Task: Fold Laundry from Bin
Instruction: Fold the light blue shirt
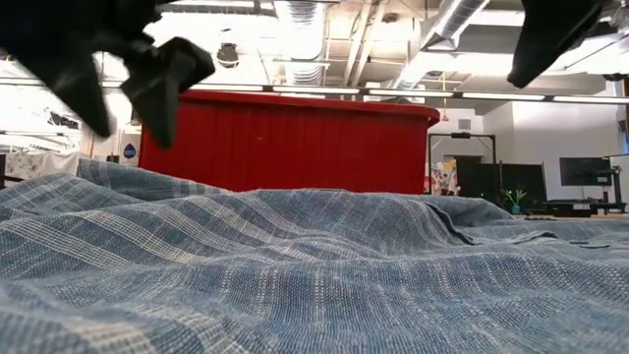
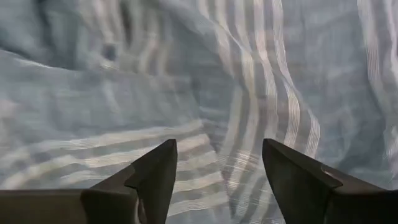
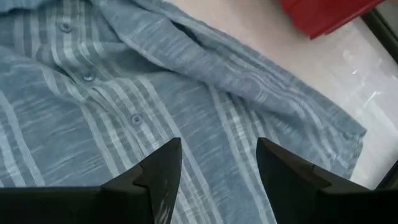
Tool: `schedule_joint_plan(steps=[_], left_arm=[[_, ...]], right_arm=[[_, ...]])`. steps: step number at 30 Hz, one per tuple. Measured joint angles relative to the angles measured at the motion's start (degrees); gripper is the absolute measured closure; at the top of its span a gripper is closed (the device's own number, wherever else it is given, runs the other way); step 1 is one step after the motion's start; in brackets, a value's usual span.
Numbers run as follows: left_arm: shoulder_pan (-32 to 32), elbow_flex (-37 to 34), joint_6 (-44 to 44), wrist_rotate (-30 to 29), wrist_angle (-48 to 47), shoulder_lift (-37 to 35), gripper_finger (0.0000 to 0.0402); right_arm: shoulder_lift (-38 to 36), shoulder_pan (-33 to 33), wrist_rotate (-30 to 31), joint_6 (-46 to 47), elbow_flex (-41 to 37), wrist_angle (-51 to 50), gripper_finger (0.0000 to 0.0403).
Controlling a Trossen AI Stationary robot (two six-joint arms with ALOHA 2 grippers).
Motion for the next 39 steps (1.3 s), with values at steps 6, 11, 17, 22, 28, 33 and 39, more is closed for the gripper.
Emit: schedule_joint_plan(steps=[6,11,17,22,28,33,39], left_arm=[[-0.25,0.0,-0.67,-1.34,-0.76,5.56,0.0172],[-0.13,0.0,-2.04,-3.94,-2.19,7.68,0.0172],[1.26,0.02,-5.0,-4.7,-3.69,7.84,0.0211],[3.14,0.01,-7.01,-3.01,-4.52,8.0,0.0291],[5.45,1.61,-10.37,2.05,-8.81,7.47,0.0392],[5.84,10.06,-10.29,0.21,-21.19,6.13,0.04],[9.53,21.51,-1.07,-13.87,-36.28,4.2,0.0401]], right_arm=[[0.2,1.61,-0.07,3.24,0.0,-0.46,0.0171],[0.2,2.73,-0.07,4.85,0.0,-0.34,0.0171],[0.2,4.4,-0.07,7.09,0.0,0.08,0.0171],[0.2,6.87,-0.1,7.06,0.0,2.75,0.0171],[0.2,10.87,-0.16,5.79,0.0,6.49,0.0179],[1.33,13.61,-0.87,8.94,0.0,6.93,0.0202],[6.38,14.53,-2.06,10.01,0.0,7.62,0.0224]])
